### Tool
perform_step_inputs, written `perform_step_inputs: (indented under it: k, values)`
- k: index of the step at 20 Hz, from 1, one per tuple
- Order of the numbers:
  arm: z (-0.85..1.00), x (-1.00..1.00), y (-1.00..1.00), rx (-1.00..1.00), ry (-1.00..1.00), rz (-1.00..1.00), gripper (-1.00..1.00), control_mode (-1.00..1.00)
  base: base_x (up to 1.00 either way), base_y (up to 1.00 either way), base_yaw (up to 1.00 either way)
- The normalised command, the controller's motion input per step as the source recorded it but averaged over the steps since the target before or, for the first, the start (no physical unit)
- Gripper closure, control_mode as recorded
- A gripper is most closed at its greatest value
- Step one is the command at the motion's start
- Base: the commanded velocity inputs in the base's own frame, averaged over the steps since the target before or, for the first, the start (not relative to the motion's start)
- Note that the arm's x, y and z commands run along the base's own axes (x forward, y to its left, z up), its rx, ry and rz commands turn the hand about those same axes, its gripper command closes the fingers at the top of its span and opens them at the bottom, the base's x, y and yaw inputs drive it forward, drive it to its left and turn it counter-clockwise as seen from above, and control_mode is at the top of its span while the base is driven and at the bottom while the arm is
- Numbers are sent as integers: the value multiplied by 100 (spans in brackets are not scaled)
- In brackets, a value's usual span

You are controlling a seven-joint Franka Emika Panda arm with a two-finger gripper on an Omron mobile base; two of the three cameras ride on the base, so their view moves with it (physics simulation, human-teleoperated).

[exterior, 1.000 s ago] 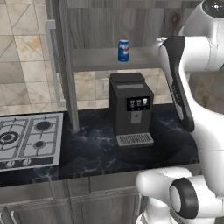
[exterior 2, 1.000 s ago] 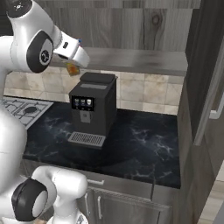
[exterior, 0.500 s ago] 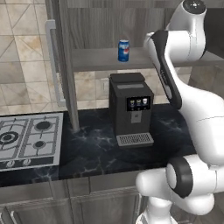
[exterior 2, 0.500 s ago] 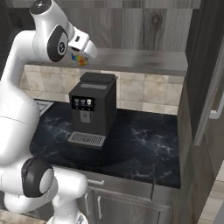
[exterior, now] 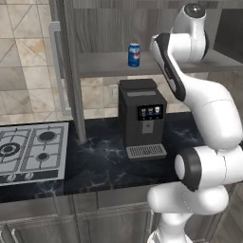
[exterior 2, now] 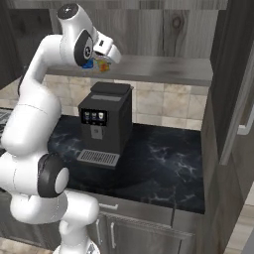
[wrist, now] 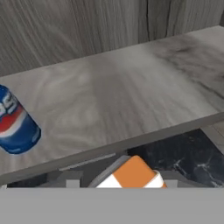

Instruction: Sort all alcoholic drinks to one cabinet, and non-alcoholic drinks to the other.

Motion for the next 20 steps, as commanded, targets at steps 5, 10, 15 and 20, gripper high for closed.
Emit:
perform_step_inputs:
  k: [5, 10, 15, 20]
  values:
    - [-20, 72, -9, 0, 0, 0, 100, -100, 0, 0, 0]
    - [-22, 61, -5, 0, 0, 0, 100, -100, 0, 0, 0]
    - [-11, 44, -4, 0, 0, 0, 100, -100, 0, 0, 0]
    - [-3, 21, -1, 0, 0, 0, 100, -100, 0, 0, 0]
